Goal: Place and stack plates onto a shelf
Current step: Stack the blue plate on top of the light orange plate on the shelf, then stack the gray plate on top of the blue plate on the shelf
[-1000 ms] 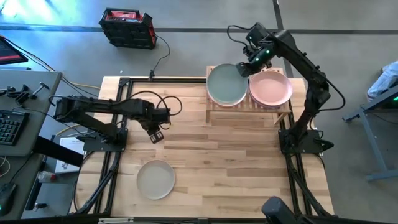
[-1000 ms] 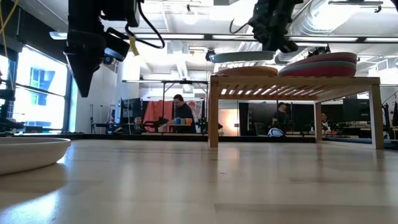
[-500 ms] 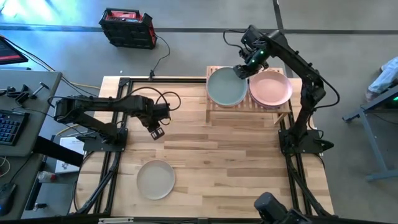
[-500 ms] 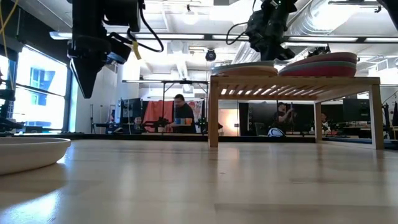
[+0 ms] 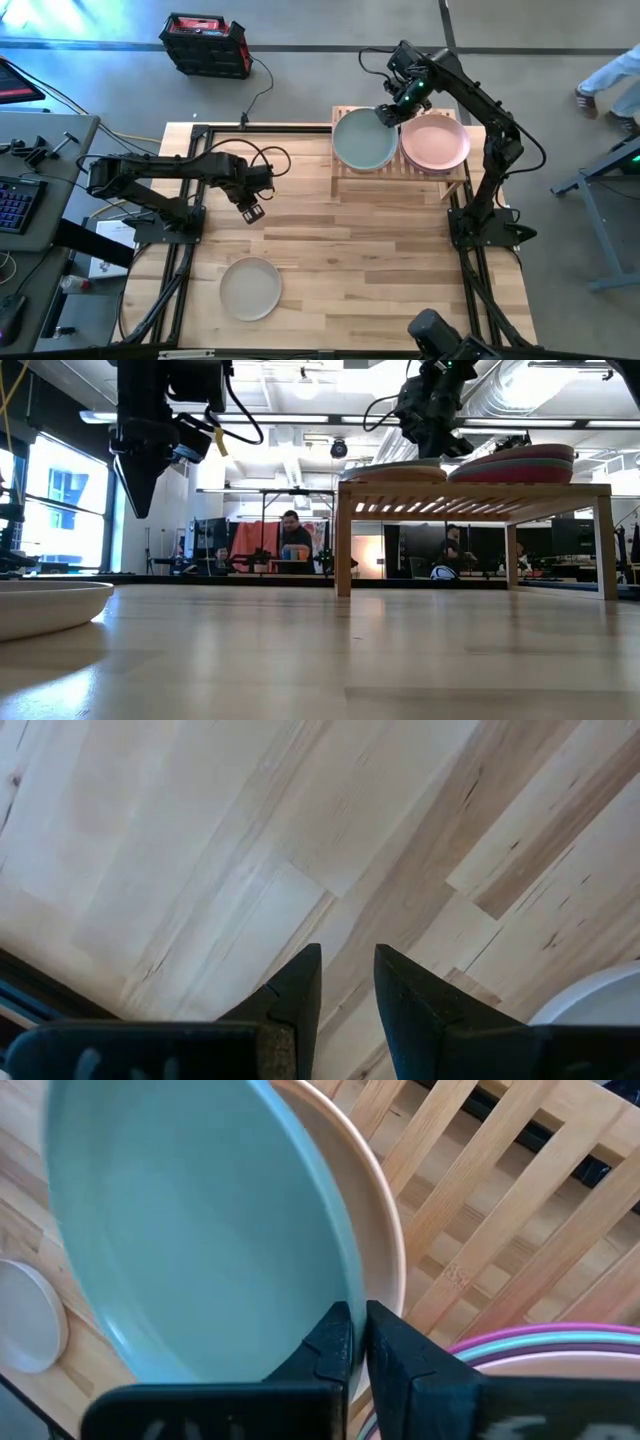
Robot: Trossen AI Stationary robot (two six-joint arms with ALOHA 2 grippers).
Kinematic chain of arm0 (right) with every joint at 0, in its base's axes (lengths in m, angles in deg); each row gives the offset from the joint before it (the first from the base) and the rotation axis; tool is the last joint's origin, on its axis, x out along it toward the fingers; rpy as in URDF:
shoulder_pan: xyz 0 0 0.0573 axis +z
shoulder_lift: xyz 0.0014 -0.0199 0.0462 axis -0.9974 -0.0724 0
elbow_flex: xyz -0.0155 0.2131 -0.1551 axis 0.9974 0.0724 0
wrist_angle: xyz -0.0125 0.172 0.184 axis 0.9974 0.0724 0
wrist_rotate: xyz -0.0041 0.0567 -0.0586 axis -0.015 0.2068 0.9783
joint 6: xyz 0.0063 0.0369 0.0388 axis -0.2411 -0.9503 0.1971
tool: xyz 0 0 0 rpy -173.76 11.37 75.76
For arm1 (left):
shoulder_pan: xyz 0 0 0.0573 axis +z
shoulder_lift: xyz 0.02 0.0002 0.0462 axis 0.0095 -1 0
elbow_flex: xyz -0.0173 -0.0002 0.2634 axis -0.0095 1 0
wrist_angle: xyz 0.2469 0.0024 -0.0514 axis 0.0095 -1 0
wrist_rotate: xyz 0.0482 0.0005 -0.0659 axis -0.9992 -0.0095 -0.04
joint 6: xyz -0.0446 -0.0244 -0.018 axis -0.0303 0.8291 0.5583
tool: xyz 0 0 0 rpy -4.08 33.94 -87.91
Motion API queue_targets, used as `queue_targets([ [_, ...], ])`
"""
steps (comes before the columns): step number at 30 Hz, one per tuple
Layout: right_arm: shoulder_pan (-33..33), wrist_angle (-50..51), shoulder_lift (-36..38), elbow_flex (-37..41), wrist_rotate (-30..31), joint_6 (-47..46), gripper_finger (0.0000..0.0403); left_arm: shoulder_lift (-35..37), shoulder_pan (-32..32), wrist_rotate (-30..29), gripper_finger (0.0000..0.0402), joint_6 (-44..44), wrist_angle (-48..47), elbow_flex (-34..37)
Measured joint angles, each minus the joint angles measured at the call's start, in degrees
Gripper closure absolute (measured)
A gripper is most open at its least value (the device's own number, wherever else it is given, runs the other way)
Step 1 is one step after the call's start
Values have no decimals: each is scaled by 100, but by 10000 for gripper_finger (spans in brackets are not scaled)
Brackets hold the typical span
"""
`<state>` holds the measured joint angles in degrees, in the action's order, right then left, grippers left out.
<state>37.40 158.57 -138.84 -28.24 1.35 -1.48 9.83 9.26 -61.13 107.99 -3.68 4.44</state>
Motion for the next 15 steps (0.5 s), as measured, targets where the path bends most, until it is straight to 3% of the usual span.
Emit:
queue_targets([
  [9, 59, -153, 2, 0, 292, -2, 316, 0, 0, 43, 316, 37, 0, 0],
  [15, 35, -55, 2, -125, 92, -97, 293, 0, -46, 392, 316, 61, -12, 0],
])
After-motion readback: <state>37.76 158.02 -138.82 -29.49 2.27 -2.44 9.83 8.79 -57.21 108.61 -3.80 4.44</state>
